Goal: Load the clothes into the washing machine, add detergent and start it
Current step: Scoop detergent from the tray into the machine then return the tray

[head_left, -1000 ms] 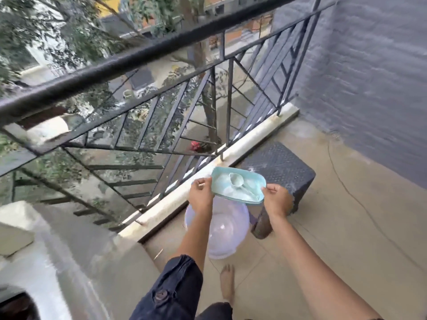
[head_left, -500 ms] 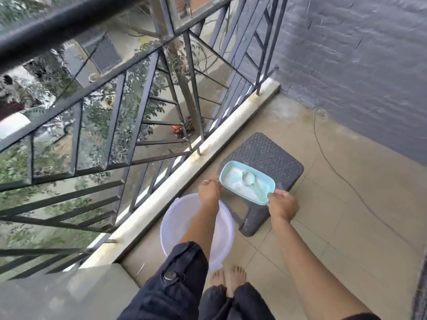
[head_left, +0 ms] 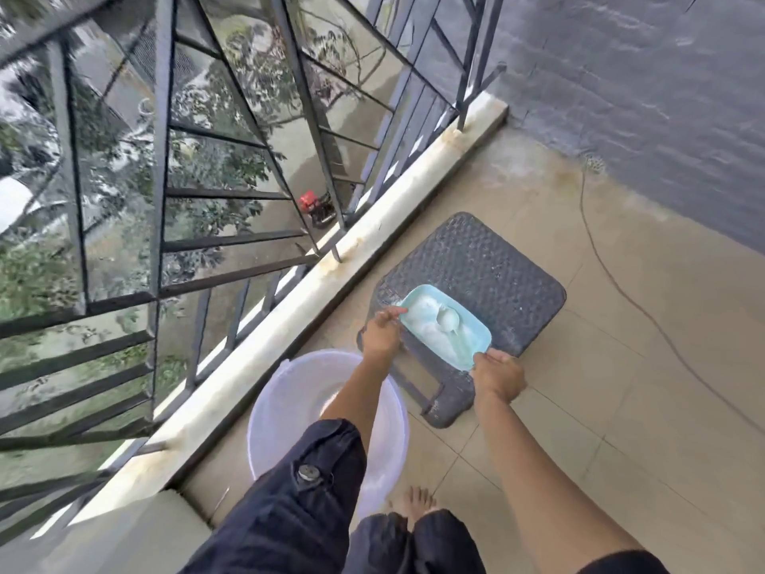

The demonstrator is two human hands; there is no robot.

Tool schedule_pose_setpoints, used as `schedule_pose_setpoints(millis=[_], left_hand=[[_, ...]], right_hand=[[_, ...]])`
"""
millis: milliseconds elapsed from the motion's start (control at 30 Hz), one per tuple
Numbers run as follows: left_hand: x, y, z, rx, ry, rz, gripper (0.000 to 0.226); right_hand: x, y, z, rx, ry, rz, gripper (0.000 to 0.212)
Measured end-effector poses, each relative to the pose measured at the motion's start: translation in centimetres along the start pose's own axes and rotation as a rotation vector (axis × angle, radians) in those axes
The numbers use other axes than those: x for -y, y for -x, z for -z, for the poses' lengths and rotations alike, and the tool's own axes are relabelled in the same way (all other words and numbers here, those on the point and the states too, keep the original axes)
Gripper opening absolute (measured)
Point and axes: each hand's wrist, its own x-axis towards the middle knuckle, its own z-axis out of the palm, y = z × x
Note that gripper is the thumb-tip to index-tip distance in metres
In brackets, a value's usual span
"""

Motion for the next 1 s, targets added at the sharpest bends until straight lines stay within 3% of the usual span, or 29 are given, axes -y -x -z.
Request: schedule_pose_setpoints(millis=[367,500,800,1000], left_hand=[[0.8,0.1,-0.7,0.004,0.005,0.024,0.044],[-0.5,2.3,0.7,-0.048,-0.021,0.015,0.040],[-5.2,11.5,3.8,-0.063,0.127,-0.057,0.017],[-7.2,18.6,7.0,-0.195,0.050,-0.094,0.016]], right_hand=[[0.2,-0.7,0.0,0.036,0.215,0.007,0.030],[1.1,0.3,1.2,0.038,0.176,0.038,0.035],[5.9,9.7,5.3,0.124,0.147,0.144,0.032],[8.2,16.3,7.5,0.240,0.135,0.250,0.023]])
